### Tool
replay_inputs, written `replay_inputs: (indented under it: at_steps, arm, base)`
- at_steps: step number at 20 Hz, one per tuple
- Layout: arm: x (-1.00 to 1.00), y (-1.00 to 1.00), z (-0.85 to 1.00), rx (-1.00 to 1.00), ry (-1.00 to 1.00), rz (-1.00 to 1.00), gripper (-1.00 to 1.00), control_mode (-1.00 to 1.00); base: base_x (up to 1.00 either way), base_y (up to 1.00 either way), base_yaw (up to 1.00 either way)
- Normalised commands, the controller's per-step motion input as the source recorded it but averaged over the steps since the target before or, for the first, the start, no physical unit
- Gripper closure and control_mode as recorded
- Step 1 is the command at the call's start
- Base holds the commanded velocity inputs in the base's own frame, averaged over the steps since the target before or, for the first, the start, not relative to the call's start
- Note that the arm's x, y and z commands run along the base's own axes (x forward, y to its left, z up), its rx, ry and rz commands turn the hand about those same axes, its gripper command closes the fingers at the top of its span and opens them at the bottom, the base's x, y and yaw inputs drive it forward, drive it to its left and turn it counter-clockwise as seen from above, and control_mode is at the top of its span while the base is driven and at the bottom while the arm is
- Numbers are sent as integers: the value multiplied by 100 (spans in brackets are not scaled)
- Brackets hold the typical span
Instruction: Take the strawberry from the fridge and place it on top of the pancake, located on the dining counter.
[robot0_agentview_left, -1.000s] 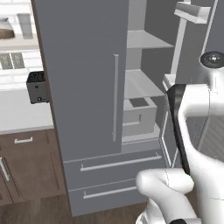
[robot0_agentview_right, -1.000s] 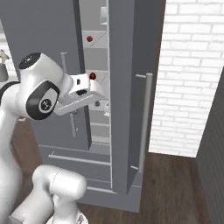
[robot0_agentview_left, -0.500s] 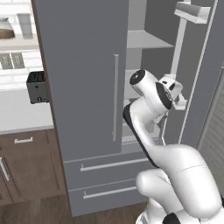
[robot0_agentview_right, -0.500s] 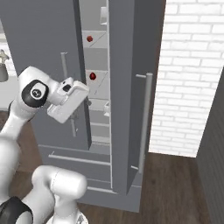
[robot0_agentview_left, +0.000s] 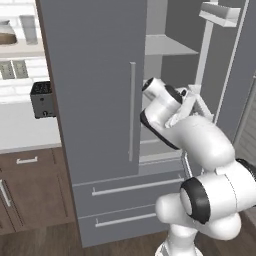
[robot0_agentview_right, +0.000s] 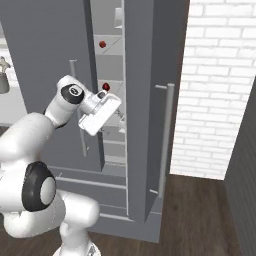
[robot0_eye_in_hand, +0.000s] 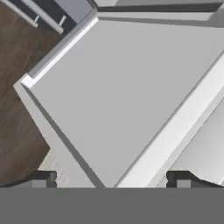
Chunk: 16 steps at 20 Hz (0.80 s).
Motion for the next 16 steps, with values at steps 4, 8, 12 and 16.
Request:
replay_inputs:
  at_steps: [4, 8, 12, 16]
  arm:
    - [23, -48, -45, -4, 31, -5, -100, -100]
    - [8, -69, -52, 0, 32, -9, -100, -100]
    - [0, -87, -32, 0, 17, -9, -100, -100]
    - [-5, -47, -2, 0, -3, -2, -100, -100]
  base:
    - [0, 0, 0]
    - [0, 0, 0]
    - [0, 0, 0]
    - [0, 0, 0]
